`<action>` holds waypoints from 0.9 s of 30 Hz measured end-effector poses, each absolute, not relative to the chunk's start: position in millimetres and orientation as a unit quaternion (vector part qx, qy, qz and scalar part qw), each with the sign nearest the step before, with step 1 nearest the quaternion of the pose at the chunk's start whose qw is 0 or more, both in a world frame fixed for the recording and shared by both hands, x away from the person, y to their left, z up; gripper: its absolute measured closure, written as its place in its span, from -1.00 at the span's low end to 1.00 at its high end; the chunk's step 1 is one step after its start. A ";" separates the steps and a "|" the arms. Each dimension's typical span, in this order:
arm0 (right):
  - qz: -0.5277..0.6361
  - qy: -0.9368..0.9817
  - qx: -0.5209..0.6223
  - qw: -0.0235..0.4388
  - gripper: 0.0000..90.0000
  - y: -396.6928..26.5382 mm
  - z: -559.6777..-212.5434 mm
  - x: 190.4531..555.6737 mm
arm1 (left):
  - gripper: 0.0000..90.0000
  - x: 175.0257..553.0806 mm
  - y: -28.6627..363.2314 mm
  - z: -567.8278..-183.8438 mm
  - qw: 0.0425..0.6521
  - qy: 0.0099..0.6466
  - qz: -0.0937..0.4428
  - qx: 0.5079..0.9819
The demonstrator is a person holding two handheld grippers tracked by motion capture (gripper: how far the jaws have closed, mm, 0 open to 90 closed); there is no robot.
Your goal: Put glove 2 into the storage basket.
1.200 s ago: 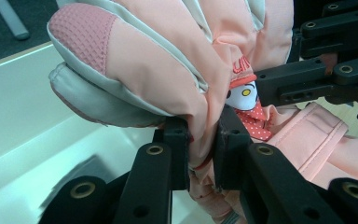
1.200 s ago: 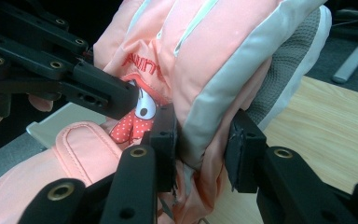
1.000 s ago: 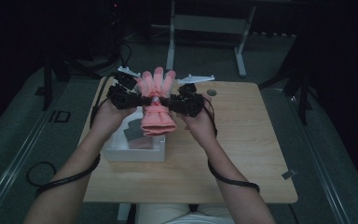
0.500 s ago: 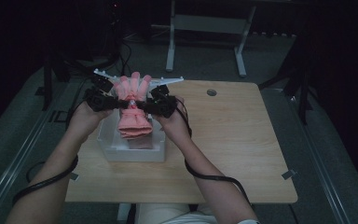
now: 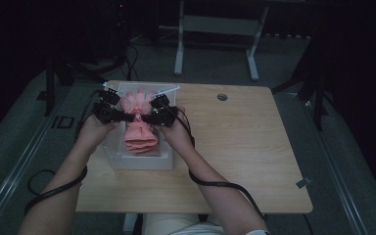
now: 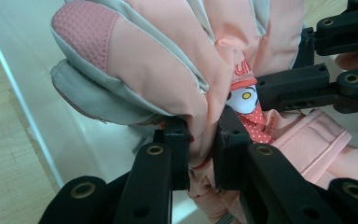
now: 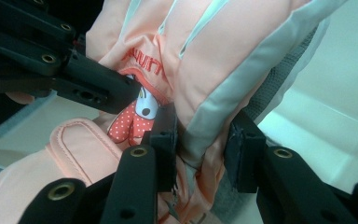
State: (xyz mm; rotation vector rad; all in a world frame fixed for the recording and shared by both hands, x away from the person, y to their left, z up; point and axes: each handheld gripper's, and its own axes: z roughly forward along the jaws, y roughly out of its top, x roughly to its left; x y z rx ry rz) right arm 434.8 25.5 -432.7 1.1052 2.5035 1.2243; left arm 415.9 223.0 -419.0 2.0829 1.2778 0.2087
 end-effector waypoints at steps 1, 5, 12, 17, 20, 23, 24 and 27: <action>0.401 0.835 0.371 0.068 0.50 25.5 -434.0 436.2 | 0.73 417.1 222.2 -422.3 0.336 0.492 0.077 0.800; 0.376 0.846 0.376 0.050 0.50 24.5 -443.0 441.9 | 0.73 418.6 219.4 -434.6 0.322 0.493 0.069 0.805; 0.320 0.869 0.377 0.036 0.50 32.5 -449.9 446.6 | 0.72 418.8 208.1 -442.4 0.270 0.496 0.082 0.821; 0.286 0.880 0.376 0.045 0.50 38.7 -451.8 446.6 | 0.71 419.8 200.6 -444.9 0.242 0.495 0.087 0.830; 0.277 0.884 0.374 0.047 0.48 40.5 -452.4 446.5 | 0.70 421.4 198.2 -446.9 0.232 0.501 0.087 0.829; 0.275 0.885 0.373 0.049 0.37 41.0 -452.4 446.9 | 0.66 423.3 196.7 -448.4 0.220 0.507 0.085 0.829; 0.276 0.884 0.373 0.049 0.33 40.7 -452.1 447.0 | 0.63 424.1 196.4 -448.9 0.216 0.509 0.084 0.829; 0.284 0.883 0.370 0.052 0.24 39.5 -451.1 446.7 | 0.58 424.9 196.5 -449.5 0.210 0.516 0.086 0.826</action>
